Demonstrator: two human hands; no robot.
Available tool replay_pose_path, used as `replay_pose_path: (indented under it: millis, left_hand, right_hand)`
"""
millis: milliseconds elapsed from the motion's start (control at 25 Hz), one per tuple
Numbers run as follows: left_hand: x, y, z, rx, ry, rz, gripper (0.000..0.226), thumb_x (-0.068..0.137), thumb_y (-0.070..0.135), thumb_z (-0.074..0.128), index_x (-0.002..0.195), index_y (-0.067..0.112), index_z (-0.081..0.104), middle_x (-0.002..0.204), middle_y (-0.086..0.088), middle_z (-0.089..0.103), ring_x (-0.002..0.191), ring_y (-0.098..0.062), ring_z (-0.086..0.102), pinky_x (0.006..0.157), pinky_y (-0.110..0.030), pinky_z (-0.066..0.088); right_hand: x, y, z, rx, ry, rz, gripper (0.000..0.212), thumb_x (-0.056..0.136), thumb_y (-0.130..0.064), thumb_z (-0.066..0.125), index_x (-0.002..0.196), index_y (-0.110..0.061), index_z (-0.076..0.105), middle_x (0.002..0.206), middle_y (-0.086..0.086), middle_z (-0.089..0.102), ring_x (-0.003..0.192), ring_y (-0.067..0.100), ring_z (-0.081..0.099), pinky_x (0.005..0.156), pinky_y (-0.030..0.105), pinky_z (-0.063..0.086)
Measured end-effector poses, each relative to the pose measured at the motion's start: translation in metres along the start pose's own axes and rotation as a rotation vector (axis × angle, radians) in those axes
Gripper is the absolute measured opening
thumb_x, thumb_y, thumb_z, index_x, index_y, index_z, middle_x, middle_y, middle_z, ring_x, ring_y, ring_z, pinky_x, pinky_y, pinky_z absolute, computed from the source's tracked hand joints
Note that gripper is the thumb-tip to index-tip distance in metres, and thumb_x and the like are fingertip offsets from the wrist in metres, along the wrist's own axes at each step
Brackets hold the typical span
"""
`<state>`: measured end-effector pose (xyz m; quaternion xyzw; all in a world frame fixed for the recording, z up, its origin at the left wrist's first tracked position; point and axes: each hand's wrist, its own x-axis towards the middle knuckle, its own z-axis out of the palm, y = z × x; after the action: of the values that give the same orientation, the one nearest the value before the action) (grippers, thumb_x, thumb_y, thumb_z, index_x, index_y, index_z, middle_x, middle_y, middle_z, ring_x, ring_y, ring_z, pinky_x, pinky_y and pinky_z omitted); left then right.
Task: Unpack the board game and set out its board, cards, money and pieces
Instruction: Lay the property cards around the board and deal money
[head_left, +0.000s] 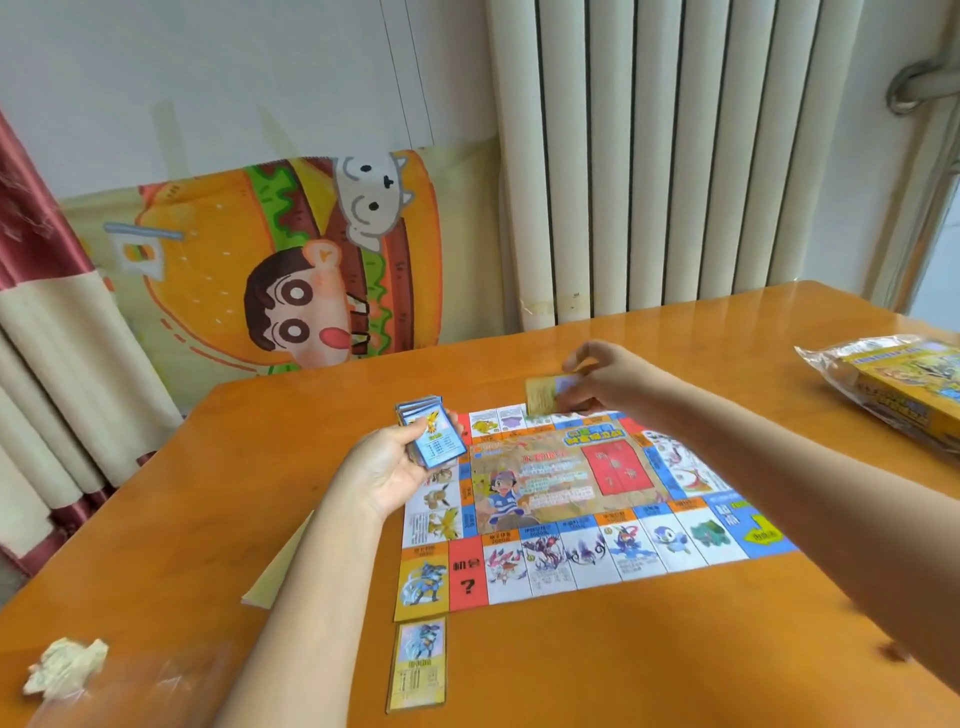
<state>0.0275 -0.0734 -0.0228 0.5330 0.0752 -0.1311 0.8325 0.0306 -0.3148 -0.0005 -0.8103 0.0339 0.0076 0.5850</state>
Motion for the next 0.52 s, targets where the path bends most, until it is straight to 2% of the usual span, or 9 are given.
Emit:
replay_pose_path:
  millis: [80,120,200,280,400,440,520]
  left_hand:
    - [0.025,0.005,-0.001,-0.002,0.027,0.019,0.017,0.098,0.001,0.041,0.096,0.003,0.058,0.080,-0.014,0.070,0.082,-0.024,0.064,0.075,-0.038,0.051]
    - [0.037,0.007,-0.002,-0.001,0.040,0.029,0.016,0.097,0.001,0.043,0.095,0.004,0.058,0.086,-0.016,0.068,0.084,-0.025,0.062,0.074,-0.040,0.051]
    - [0.061,0.010,-0.005,0.013,0.060,0.044,0.012,0.095,0.001,0.046,0.095,0.005,0.057,0.094,-0.017,0.064,0.085,-0.026,0.062,0.068,-0.040,0.055]
    - [0.075,0.010,-0.008,0.019,0.075,0.037,0.010,0.095,0.001,0.047,0.096,0.005,0.057,0.094,-0.017,0.064,0.084,-0.025,0.062,0.069,-0.040,0.054]
    - [0.091,0.003,-0.013,0.032,0.080,-0.013,0.011,0.095,0.001,0.047,0.097,0.005,0.057,0.095,-0.018,0.064,0.085,-0.026,0.061,0.072,-0.040,0.050]
    - [0.096,0.001,-0.015,0.031,0.086,-0.026,0.011,0.095,0.001,0.047,0.097,0.004,0.058,0.095,-0.018,0.064,0.085,-0.026,0.062,0.072,-0.039,0.050]
    - [0.103,-0.003,-0.018,0.024,0.093,-0.041,0.011,0.095,0.002,0.047,0.098,0.003,0.058,0.096,-0.018,0.064,0.086,-0.026,0.062,0.072,-0.039,0.051]
  right_hand:
    - [0.030,-0.010,0.000,0.054,-0.020,0.028,0.036,0.087,0.013,0.052,0.114,-0.012,0.055,0.106,0.017,0.058,0.083,0.028,0.065,0.067,0.030,0.059]
    - [0.046,-0.013,0.001,0.016,0.006,0.026,0.038,0.090,0.010,0.051,0.119,-0.014,0.056,0.109,0.015,0.057,0.089,0.026,0.064,0.072,0.030,0.059]
    - [0.077,-0.017,0.004,-0.122,0.106,0.003,0.024,0.092,-0.003,0.056,0.111,-0.016,0.063,0.101,0.007,0.062,0.093,0.019,0.060,0.077,0.027,0.054]
    - [0.105,-0.012,0.006,-0.156,0.160,0.036,0.013,0.088,-0.010,0.064,0.101,-0.012,0.067,0.093,0.005,0.065,0.088,0.016,0.055,0.070,0.022,0.048]
    - [0.144,0.005,0.018,-0.090,0.125,0.117,0.032,0.076,-0.004,0.076,0.105,-0.002,0.063,0.100,0.014,0.066,0.086,0.020,0.062,0.079,0.030,0.056]
    - [0.154,0.011,0.024,-0.049,0.111,0.129,0.040,0.074,0.001,0.077,0.111,-0.001,0.060,0.102,0.015,0.065,0.087,0.022,0.065,0.078,0.030,0.058]
    - [0.169,0.021,0.034,-0.014,0.098,0.122,0.052,0.073,0.007,0.076,0.120,-0.006,0.056,0.106,0.016,0.063,0.085,0.024,0.067,0.063,0.024,0.059]
